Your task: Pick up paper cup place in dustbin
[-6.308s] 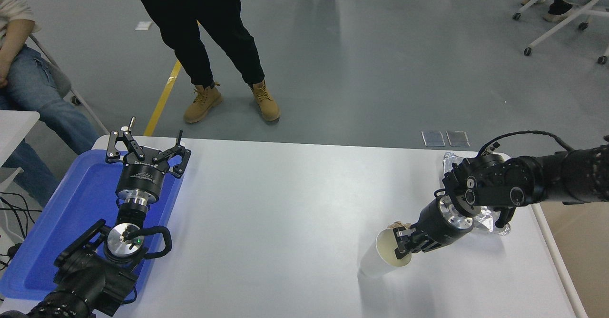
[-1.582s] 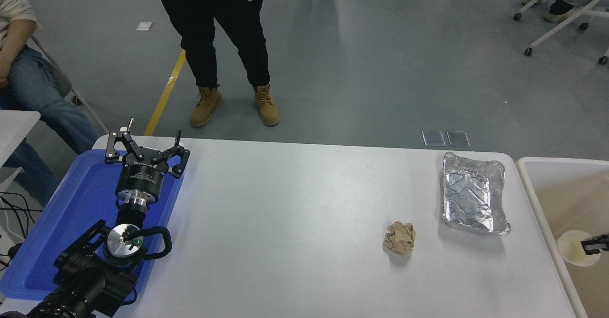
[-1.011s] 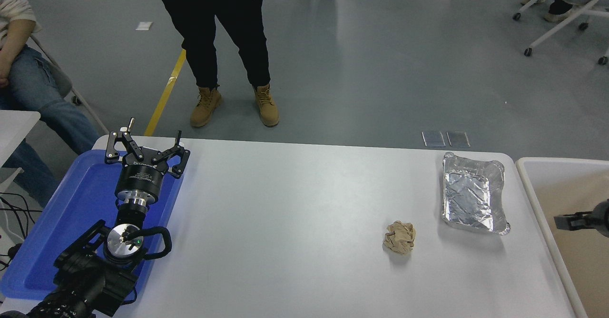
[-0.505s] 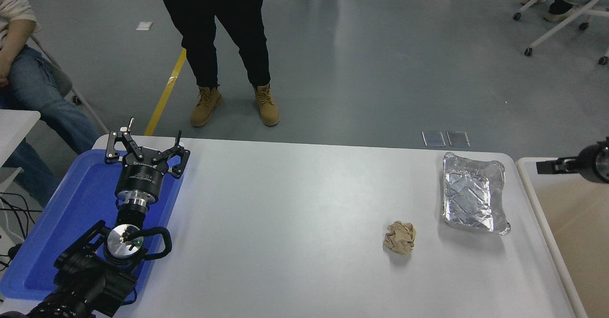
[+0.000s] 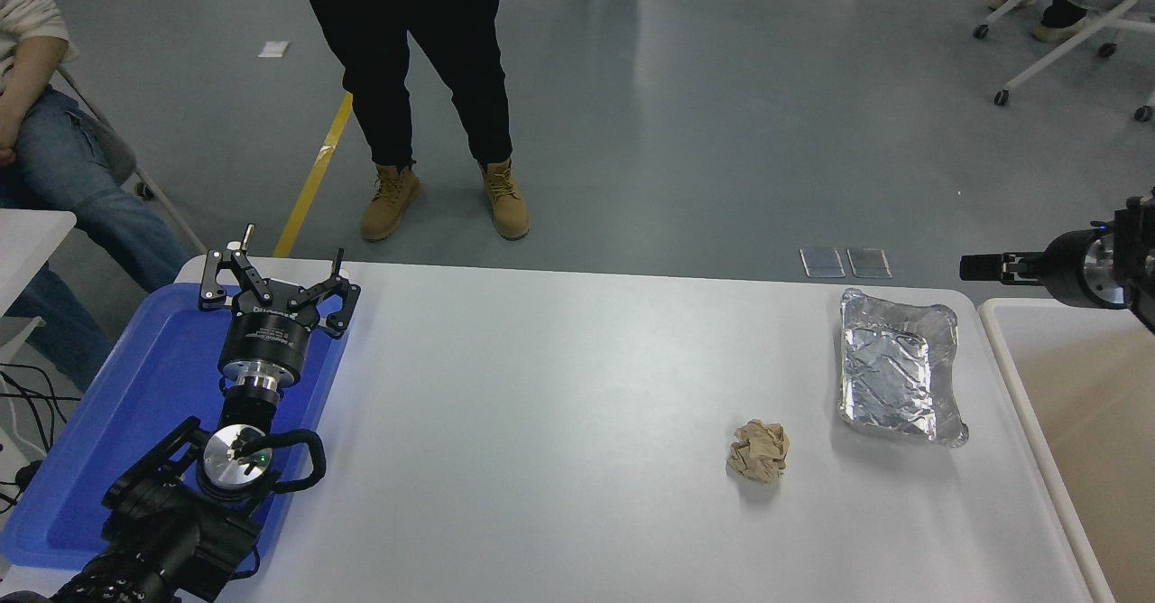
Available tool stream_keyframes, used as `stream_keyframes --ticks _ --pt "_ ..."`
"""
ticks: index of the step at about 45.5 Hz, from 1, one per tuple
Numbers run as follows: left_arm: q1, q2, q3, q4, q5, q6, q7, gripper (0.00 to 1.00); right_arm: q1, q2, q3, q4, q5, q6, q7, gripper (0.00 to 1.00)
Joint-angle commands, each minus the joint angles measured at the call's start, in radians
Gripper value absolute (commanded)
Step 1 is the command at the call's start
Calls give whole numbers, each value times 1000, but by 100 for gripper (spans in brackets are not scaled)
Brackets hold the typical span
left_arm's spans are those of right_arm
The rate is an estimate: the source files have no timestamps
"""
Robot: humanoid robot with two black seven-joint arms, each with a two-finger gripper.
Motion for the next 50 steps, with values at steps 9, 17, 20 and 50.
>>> stream_keyframes --ticks 9,17,20,50 --pt "0 0 0 0 0 0 0 100 360 -155 11 516 -215 2 -103 100" --pt "0 0 1 0 0 0 0 100 553 -136 -150 677 -229 5 -108 100" --pt "0 0 1 0 2 0 0 100 616 -94 -216 718 -220 0 -105 100" --pt "0 0 1 0 0 0 0 100 843 108 -415 988 -60 -1 -100 100"
